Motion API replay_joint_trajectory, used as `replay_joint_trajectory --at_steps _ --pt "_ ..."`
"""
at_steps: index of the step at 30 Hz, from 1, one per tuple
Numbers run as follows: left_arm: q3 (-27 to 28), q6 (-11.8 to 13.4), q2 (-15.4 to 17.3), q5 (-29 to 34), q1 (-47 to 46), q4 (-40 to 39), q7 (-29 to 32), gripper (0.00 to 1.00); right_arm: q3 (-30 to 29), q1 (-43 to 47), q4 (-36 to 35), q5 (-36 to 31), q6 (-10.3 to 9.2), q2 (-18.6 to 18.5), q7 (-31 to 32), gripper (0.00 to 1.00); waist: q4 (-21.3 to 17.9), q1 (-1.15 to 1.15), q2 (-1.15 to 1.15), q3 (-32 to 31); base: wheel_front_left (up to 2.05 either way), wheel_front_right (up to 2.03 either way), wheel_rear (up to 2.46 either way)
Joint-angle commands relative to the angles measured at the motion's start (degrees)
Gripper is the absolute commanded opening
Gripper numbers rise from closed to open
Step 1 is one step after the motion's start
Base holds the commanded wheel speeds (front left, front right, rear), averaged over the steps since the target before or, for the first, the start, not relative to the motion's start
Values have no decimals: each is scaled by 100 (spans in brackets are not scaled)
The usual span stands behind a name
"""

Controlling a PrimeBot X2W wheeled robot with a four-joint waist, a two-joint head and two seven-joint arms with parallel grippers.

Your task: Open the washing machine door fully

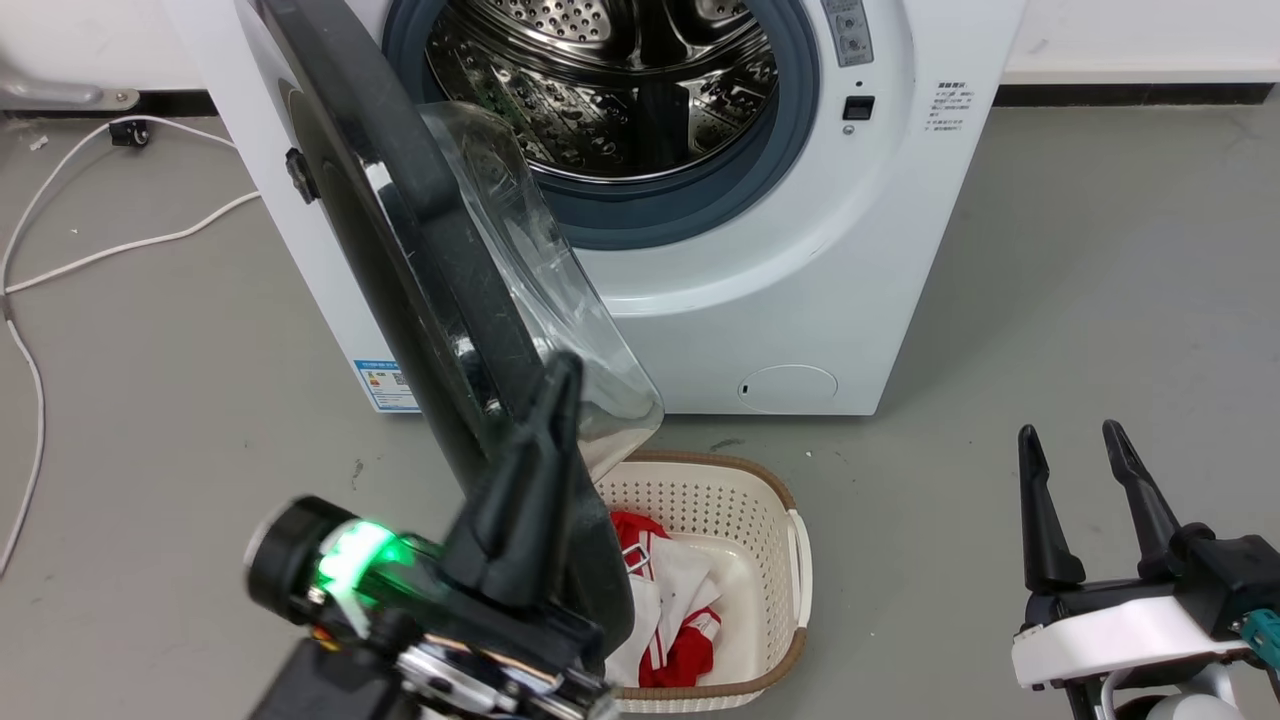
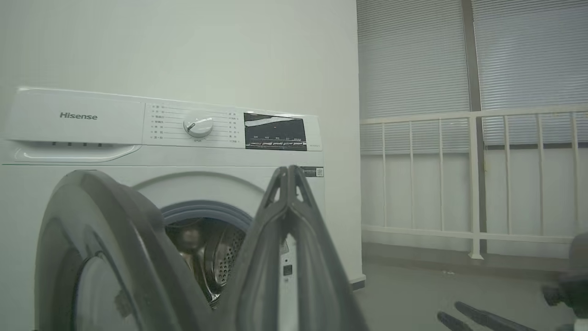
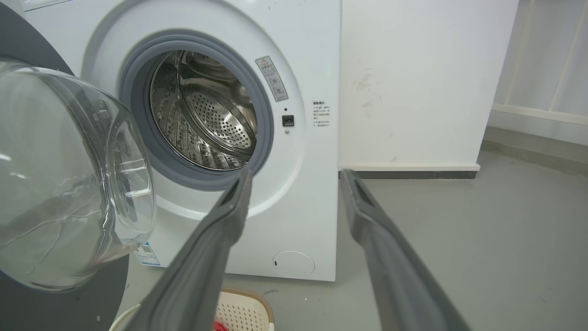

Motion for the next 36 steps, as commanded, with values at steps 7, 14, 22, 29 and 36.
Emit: replay_joint_trajectory --at_steps 7,14,22,29,36 --pt "-564 -29 183 -117 645 612 455 0 9 55 52 51 -4 18 3 100 48 0 0 -21 0 0 0" --pt "-908 -30 383 -183 832 1402 777 0 32 3 95 90 -4 17 17 100 74 0 0 -4 0 0 0" --pt "-828 106 281 -183 462 1928 605 0 45 -11 122 141 -4 17 10 100 57 0 0 56 0 0 0" --pt "-680 248 195 -347 85 2388 545 0 131 -42 156 201 -4 17 18 100 4 0 0 109 0 0 0" --pt "-652 335 245 -377 128 2461 546 0 131 -42 179 250 -4 17 13 100 14 0 0 147 0 0 0"
